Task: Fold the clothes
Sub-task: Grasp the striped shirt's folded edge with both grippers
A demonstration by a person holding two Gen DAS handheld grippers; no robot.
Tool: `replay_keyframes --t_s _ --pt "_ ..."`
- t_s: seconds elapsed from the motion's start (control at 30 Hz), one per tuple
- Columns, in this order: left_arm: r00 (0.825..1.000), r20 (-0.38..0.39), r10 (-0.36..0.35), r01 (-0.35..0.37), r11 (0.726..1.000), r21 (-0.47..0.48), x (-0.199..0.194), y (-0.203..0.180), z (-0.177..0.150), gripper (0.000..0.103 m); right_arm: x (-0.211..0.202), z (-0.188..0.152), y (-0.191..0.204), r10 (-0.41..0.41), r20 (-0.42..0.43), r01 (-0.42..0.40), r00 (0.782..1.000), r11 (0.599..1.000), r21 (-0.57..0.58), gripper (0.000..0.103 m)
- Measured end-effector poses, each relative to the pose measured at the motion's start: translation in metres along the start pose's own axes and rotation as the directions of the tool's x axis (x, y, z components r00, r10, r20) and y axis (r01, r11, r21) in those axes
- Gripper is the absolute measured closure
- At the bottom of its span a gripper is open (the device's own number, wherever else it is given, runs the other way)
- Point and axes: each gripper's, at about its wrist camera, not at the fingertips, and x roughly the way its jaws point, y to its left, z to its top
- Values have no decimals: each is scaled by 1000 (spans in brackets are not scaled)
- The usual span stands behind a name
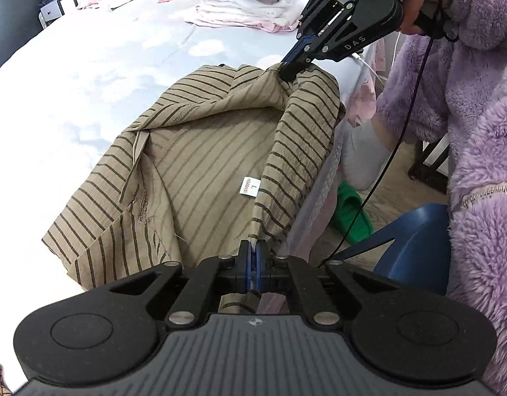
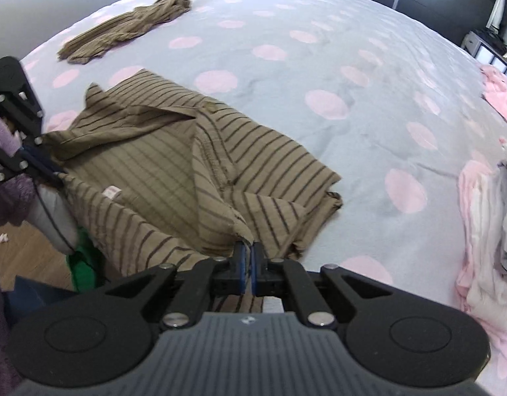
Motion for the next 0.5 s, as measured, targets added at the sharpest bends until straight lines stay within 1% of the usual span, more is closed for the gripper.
replay_keyframes --t_s 0.13,0.2,0.23,0.27,0.33,0.4,0.47,0.5 --pt "1000 6 -2 2 1000 10 2 3 1 102 -11 3 1 27 30 -25 999 998 -59 91" --pt "1000 1 1 -1 1000 18 4 3 2 102 -19 6 3 47 65 -39 997 993 -115 77" --pt "1000 -1 0 0 1000 23 5 2 2 102 -26 7 5 65 82 -52 995 987 -151 75" --pt "1000 -4 -1 1 1000 27 5 2 2 102 -32 8 7 87 96 -67 992 980 -189 75" --pt "1000 -9 -1 1 999 32 6 1 2 102 -41 10 15 165 97 -131 981 949 -286 74" --pt "1000 -11 5 -5 999 36 6 1 3 102 -37 11 29 234 47 -199 971 903 -381 63" --pt "1000 -10 8 -7 999 39 5 0 2 102 -24 8 47 231 -13 -209 973 856 -473 59" --pt "1000 -10 9 -9 999 40 5 0 2 102 -14 6 56 217 -47 -210 975 832 -514 59"
